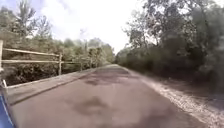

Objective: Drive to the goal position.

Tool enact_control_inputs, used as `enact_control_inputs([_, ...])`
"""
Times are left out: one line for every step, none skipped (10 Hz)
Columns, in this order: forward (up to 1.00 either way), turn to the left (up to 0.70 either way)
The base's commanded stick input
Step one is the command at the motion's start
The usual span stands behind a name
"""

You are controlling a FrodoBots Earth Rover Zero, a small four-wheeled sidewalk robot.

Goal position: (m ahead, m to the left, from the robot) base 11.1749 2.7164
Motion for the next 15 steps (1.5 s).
enact_control_inputs([0.70, 0.00])
enact_control_inputs([0.70, 0.00])
enact_control_inputs([0.70, 0.00])
enact_control_inputs([0.70, 0.00])
enact_control_inputs([0.70, 0.00])
enact_control_inputs([0.70, 0.00])
enact_control_inputs([0.70, 0.00])
enact_control_inputs([0.70, 0.00])
enact_control_inputs([0.70, 0.00])
enact_control_inputs([0.70, 0.00])
enact_control_inputs([0.70, 0.00])
enact_control_inputs([0.70, 0.00])
enact_control_inputs([0.70, 0.00])
enact_control_inputs([0.70, 0.00])
enact_control_inputs([0.70, 0.00])
